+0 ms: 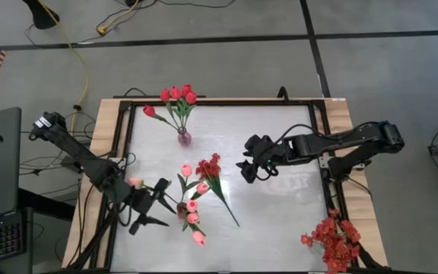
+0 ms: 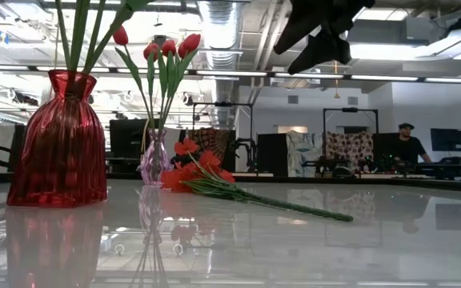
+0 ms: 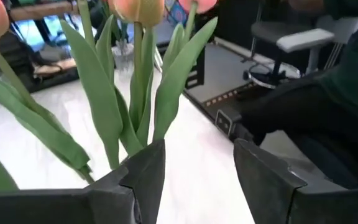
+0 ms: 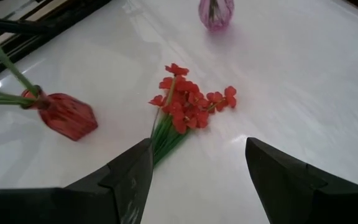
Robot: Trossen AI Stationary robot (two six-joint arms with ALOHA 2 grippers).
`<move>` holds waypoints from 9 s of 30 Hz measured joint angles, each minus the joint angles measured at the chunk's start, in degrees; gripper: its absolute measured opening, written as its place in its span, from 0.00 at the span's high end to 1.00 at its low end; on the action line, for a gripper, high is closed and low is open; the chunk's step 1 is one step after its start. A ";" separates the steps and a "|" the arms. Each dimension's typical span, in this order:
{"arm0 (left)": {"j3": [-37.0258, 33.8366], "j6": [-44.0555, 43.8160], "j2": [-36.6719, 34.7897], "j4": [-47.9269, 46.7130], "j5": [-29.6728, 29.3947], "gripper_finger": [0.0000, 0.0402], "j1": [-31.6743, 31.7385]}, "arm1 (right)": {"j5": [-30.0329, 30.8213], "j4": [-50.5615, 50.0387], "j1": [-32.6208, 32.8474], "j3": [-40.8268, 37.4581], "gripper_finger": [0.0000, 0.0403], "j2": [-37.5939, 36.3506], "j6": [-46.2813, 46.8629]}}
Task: Sort flowers into vase by color
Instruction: Put the red flowers into the transparent vase
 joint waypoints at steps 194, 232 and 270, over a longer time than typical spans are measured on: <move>2.02 1.77 -33.38 -19.58 -30.30 1.00 4.90 | -6.00 10.15 2.68 0.77 0.30 22.11 6.50; 2.00 -1.69 -33.40 -24.35 -28.75 1.00 4.89 | -1.01 -8.49 5.35 18.58 0.91 37.49 5.62; 1.88 -13.43 -55.44 -45.60 -44.79 1.00 4.89 | 53.27 3.37 34.05 -9.25 0.92 -20.04 -3.25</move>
